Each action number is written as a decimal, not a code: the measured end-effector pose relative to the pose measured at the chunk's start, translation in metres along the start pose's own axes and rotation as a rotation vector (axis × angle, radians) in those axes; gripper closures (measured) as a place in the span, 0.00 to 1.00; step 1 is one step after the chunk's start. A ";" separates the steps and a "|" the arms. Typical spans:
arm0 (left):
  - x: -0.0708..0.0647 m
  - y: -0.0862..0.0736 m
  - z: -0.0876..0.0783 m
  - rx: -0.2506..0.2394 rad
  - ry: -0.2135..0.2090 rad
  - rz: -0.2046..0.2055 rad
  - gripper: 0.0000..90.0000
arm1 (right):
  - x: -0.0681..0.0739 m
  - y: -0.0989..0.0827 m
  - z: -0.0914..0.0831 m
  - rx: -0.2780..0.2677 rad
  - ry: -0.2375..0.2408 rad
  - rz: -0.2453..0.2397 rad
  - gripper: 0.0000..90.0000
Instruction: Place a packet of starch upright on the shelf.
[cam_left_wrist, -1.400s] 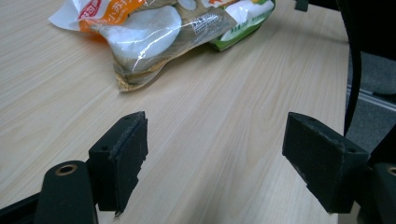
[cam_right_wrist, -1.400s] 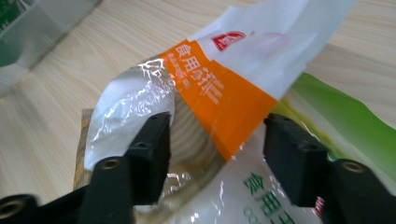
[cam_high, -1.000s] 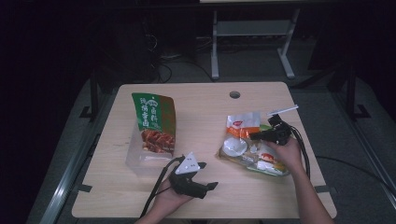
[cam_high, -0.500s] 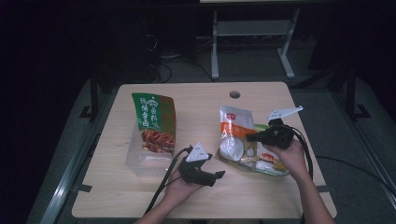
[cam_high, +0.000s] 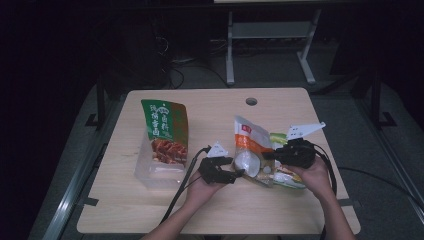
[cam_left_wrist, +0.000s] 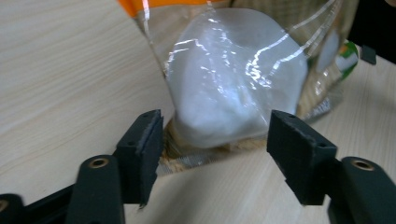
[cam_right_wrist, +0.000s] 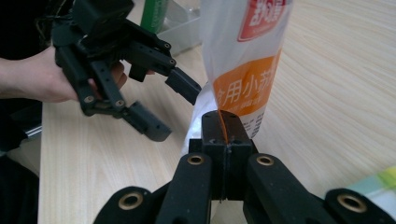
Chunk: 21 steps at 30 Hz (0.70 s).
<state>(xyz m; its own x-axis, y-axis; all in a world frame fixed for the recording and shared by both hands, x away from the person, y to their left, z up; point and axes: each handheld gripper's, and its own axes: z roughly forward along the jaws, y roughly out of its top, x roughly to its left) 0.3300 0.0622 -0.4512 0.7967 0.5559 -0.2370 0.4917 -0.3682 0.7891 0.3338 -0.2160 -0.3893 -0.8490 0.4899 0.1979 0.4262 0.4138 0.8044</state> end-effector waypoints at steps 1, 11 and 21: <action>0.002 0.001 0.002 -0.003 -0.009 -0.023 0.45 | -0.001 0.000 0.000 0.003 -0.004 -0.007 1.00; 0.010 0.016 0.011 -0.026 -0.052 -0.104 0.59 | -0.007 -0.002 0.001 0.008 -0.015 0.001 1.00; 0.013 0.023 0.018 -0.031 -0.057 -0.132 0.83 | -0.009 -0.004 0.004 0.018 -0.024 0.003 1.00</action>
<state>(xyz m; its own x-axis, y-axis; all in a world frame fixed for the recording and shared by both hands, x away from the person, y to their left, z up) 0.3580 0.0476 -0.4465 0.7451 0.5542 -0.3709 0.5828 -0.2708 0.7662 0.3408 -0.2190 -0.3959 -0.8399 0.5097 0.1864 0.4347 0.4262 0.7933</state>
